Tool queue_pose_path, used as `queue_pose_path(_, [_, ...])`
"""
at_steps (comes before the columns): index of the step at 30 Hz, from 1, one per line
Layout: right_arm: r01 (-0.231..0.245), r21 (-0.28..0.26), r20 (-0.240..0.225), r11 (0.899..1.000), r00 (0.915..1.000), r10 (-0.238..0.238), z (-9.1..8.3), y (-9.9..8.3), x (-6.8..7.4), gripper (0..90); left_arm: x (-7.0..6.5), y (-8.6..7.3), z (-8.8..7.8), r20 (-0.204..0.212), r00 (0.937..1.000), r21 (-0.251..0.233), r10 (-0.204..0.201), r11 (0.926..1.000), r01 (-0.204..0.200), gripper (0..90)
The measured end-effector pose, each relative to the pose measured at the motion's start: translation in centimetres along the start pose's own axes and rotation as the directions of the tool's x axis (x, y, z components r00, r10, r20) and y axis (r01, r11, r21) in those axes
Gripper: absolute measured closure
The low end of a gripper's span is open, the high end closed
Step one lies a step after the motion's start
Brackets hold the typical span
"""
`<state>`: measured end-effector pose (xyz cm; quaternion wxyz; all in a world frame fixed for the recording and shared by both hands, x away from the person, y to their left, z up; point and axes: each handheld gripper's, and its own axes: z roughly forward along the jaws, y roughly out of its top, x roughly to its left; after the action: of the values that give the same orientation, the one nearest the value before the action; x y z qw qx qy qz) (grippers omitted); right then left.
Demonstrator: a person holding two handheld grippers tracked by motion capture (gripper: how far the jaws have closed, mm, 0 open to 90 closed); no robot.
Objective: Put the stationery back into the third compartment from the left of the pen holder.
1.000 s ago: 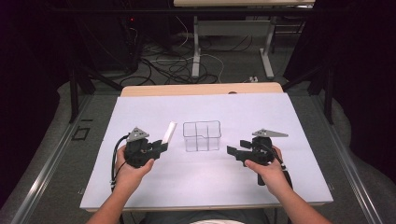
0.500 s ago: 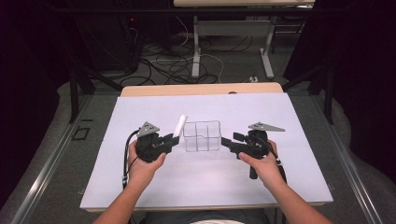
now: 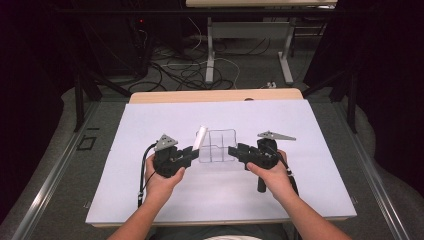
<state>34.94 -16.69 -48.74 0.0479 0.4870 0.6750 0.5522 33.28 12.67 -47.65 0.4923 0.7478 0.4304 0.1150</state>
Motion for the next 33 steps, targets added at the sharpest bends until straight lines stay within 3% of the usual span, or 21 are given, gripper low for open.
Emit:
queue_pose_path(5, [-0.015,0.045,-0.004,0.999,0.9999,0.015,0.3,-0.7,0.0,57.9,-0.5,-0.5,0.3,0.020,0.9998,0.015,-0.002,0.9999,0.002,71.6])
queue_pose_path(8, [-0.051,0.013,-0.020,0.999,0.9985,0.051,0.5,-1.2,-0.1,57.5,-1.0,-0.8,0.7,0.026,0.9997,0.014,-0.002,0.9999,0.002,71.6])
queue_pose_path(12, [-0.054,0.015,-0.031,0.998,0.9980,0.055,0.5,-1.4,0.0,54.6,-1.7,-1.0,1.0,0.041,0.9990,0.020,0.018,0.9996,-0.019,71.6])
queue_pose_path(15, [-0.087,0.000,-0.033,0.996,0.9957,0.087,0.3,-1.4,0.3,52.3,-2.1,-1.1,1.2,0.051,0.9985,0.022,0.022,0.9995,-0.023,71.6])
queue_pose_path(18, [-0.139,-0.007,-0.061,0.990,0.9885,0.138,0.3,-1.6,0.4,52.1,-2.4,-1.3,1.4,0.053,0.9984,0.031,0.018,0.9993,-0.019,71.6])
queue_pose_path(21, [-0.166,-0.012,-0.060,0.986,0.9845,0.165,0.4,-1.6,0.4,53.3,-2.6,-1.4,1.7,0.058,0.9978,0.047,0.032,0.9983,-0.035,71.5])
queue_pose_path(23, [-0.211,0.005,-0.071,0.978,0.9750,0.211,0.3,-1.6,0.4,54.9,-2.7,-1.6,1.9,0.057,0.9979,0.049,0.032,0.9982,-0.034,71.5])
queue_pose_path(29, [-0.269,0.022,-0.099,0.963,0.9578,0.270,0.4,-1.6,0.4,58.7,-3.1,-1.7,2.4,0.059,0.9976,0.056,0.037,0.9976,-0.040,71.6])
queue_pose_path(33, [-0.284,0.040,-0.109,0.958,0.9518,0.287,0.6,-1.7,0.5,59.4,-3.5,-1.9,2.8,0.071,0.9966,0.075,0.042,0.9961,-0.047,71.5])
